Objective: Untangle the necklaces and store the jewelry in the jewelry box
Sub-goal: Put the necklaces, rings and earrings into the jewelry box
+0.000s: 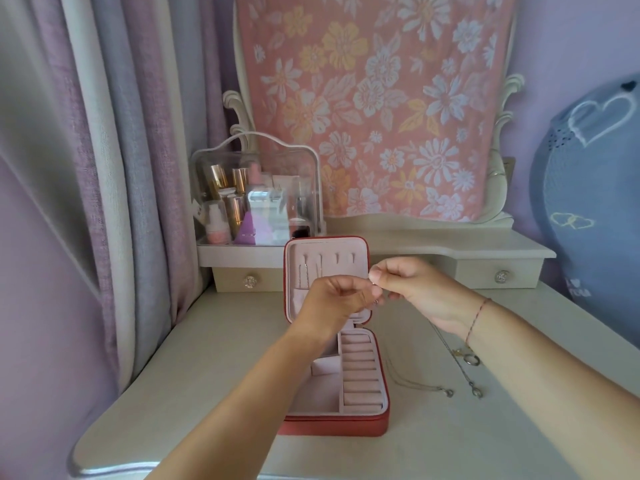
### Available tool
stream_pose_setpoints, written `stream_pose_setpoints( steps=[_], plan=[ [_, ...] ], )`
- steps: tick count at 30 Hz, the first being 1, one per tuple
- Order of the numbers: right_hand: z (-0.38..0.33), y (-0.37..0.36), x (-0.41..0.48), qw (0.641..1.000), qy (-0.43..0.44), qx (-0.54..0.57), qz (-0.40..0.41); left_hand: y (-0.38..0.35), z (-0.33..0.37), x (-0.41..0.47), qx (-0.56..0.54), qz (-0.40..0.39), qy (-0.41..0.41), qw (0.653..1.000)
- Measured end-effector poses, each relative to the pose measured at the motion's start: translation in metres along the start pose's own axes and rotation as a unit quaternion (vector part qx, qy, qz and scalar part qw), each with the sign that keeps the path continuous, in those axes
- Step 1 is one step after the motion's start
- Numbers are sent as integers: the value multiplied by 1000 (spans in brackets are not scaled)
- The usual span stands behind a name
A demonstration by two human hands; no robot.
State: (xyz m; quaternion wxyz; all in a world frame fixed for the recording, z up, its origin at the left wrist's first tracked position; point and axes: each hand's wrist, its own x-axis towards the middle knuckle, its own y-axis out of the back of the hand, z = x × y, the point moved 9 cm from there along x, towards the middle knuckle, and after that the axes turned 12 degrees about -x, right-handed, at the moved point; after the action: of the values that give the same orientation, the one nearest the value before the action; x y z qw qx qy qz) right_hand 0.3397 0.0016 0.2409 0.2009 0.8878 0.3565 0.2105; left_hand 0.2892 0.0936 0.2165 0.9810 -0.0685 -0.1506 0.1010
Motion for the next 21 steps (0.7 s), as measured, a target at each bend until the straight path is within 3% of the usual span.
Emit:
stream_pose_setpoints(
  steps=[12, 16, 21],
  plan=[
    [15, 5, -5, 994, -59, 87, 21, 0, 3, -2, 32, 23, -26, 999],
    [17, -3, -6, 984, -81, 160, -2, 5, 6, -2, 62, 36, -34, 997],
    [24, -15, -8, 964, -124, 230, -41, 13, 12, -3, 17, 60, -25, 998]
  ],
)
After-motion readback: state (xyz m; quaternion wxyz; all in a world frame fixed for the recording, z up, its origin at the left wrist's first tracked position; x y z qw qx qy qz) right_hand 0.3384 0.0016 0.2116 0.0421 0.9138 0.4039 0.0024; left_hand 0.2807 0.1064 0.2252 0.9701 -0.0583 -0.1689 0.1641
